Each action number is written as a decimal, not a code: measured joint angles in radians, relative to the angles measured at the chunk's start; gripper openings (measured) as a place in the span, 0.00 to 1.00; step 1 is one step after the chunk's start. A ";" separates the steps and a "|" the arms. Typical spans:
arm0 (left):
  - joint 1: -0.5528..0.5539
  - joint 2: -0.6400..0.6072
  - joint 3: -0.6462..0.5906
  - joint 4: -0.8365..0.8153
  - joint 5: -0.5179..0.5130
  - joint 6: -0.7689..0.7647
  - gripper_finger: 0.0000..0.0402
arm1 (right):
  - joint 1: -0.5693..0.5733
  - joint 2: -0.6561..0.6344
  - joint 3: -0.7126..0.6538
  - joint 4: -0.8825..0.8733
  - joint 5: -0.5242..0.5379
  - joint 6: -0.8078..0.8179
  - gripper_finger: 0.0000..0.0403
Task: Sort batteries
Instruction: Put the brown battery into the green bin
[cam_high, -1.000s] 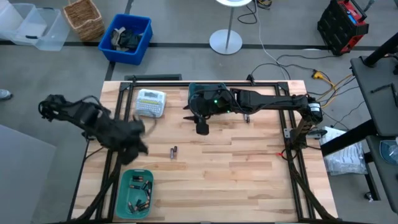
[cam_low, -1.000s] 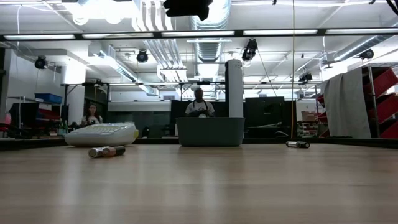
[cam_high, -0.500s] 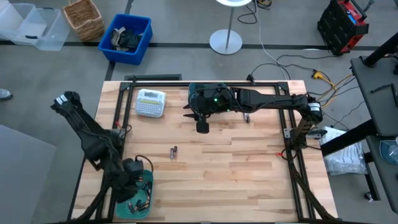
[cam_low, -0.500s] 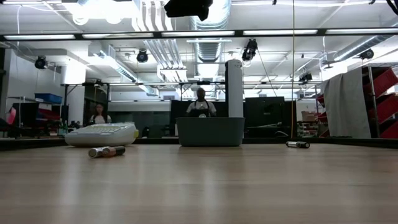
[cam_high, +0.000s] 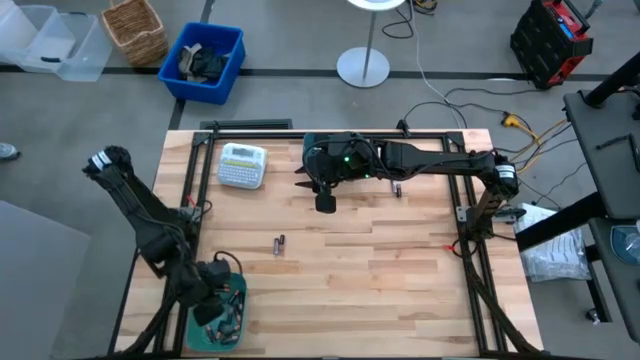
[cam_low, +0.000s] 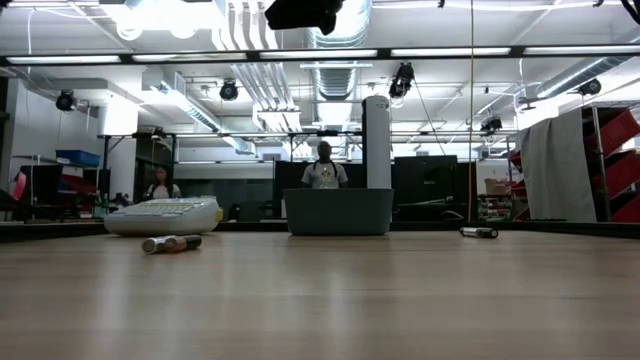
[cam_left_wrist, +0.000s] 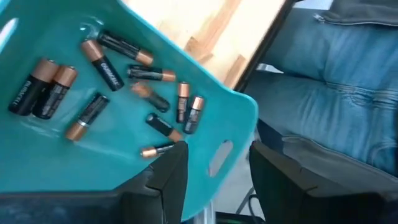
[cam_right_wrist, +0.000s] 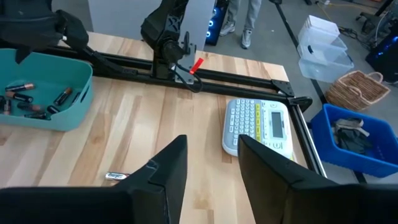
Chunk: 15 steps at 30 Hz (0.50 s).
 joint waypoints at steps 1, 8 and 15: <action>0.000 -0.003 0.008 -0.001 0.000 0.000 0.38 | 0.000 0.000 0.000 0.000 0.000 0.000 0.34; 0.000 -0.029 0.112 -0.078 -0.094 0.011 0.38 | -0.002 0.000 -0.001 0.000 0.002 0.000 0.34; 0.020 -0.028 0.308 -0.302 -0.448 0.175 0.38 | -0.022 0.000 -0.001 0.000 0.034 0.038 0.29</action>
